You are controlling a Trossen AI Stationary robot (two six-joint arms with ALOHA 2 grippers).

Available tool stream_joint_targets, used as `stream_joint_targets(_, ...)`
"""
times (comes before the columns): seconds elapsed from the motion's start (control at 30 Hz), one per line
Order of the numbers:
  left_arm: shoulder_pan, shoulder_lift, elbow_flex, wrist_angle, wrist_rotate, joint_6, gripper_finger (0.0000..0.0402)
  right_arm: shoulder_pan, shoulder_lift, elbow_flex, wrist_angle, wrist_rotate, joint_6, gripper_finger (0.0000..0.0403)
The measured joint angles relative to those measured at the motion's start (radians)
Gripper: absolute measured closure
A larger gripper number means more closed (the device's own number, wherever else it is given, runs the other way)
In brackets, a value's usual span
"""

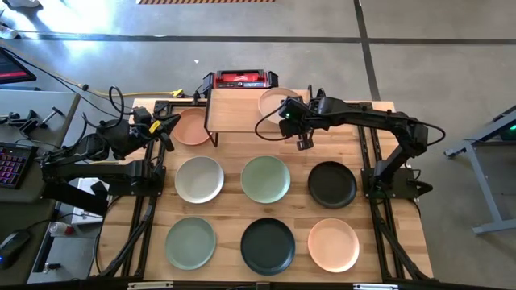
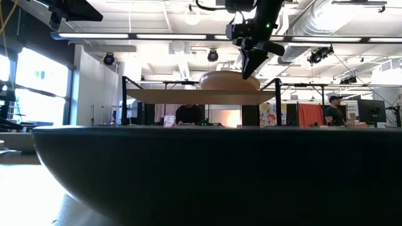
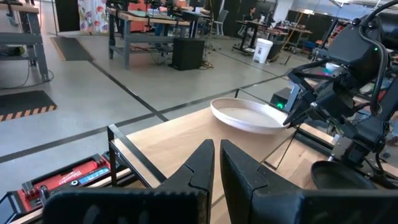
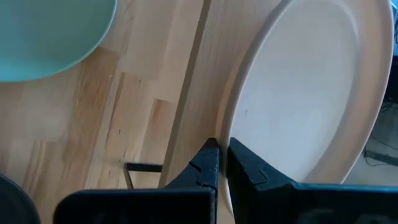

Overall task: Place and stack plates onto a shelf
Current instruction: Put the light brown plate on the shelf, then stack the orange plate on top of the light brown plate on the shelf

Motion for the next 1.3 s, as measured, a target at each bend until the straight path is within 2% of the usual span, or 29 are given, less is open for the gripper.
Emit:
stream_joint_targets(0.4,0.0,0.0,0.0,0.001,0.0,-0.009,0.0385,0.0,0.0,-0.001,-0.002,0.015,0.0,0.04)
stream_joint_targets(0.57,0.0,0.0,0.0,0.002,0.001,-0.03,0.0385,0.0,0.0,-0.001,-0.002,0.06,0.005,0.0374)
stream_joint_targets(0.73,0.0,0.0,0.0,0.002,0.004,-0.035,0.0385,0.0,-0.001,-0.001,-0.007,0.058,-0.002,0.0341)
stream_joint_targets(0.9,0.0,0.0,0.0,0.002,0.004,-0.035,0.0385,0.0,-0.001,0.0,-0.007,0.061,-0.003,0.0334)
stream_joint_targets(1.3,0.0,0.009,0.0,-0.058,-0.033,-0.028,0.0385,0.037,-0.002,0.196,-0.049,0.058,0.015,0.0336)
